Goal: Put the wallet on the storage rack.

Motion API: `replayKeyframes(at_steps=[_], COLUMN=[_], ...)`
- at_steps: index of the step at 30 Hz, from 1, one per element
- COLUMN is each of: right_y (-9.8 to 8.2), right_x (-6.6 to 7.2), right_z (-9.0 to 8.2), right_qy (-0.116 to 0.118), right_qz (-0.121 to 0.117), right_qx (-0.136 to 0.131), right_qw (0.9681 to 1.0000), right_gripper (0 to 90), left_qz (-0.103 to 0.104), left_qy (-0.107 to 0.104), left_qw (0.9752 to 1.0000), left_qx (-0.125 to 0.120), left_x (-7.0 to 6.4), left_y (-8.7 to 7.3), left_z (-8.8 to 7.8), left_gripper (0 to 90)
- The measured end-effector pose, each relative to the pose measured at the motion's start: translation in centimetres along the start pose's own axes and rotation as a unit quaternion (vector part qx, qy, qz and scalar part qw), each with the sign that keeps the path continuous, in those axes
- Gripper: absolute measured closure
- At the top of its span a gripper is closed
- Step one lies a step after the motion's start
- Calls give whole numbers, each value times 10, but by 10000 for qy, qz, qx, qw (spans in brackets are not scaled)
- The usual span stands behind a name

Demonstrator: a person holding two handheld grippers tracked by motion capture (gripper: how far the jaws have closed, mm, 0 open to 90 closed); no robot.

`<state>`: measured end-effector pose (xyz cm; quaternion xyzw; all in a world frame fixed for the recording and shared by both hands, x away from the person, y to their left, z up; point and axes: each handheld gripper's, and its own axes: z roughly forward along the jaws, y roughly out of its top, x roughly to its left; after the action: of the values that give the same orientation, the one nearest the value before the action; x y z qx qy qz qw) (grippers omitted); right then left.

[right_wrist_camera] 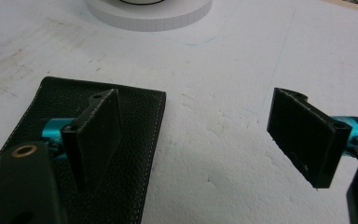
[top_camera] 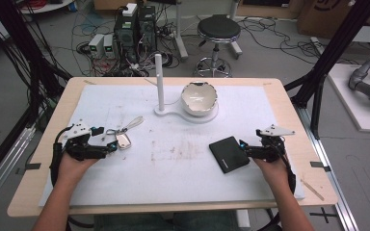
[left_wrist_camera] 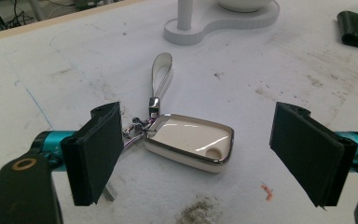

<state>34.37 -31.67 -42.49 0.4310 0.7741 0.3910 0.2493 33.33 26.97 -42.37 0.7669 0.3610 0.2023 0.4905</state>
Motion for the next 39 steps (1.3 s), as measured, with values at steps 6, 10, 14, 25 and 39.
replayKeyframes(at_steps=[6,10,14,25,39], right_y=[1,2,3,5,0], right_x=[1,2,3,1,-13], right_z=[1,3,7,4,-4], right_qy=[42,44,94,-99,-213], right_qz=[-49,-55,-84,10,241], right_qx=[17,18,62,23,-83], right_qw=[10000,10000,9999,9999,9994], right_gripper=[181,182,182,182,182], left_qz=[-5,13,14,130,429], left_qy=[8,14,34,-298,-1174], left_qw=[10000,10000,10000,9994,9921], left_qx=[-3,4,5,-70,75], left_x=[0,-1,0,-13,-55], left_y=[-1,-1,-2,15,76], left_z=[0,-1,-3,-4,68], left_gripper=[175,175,175,176,200])
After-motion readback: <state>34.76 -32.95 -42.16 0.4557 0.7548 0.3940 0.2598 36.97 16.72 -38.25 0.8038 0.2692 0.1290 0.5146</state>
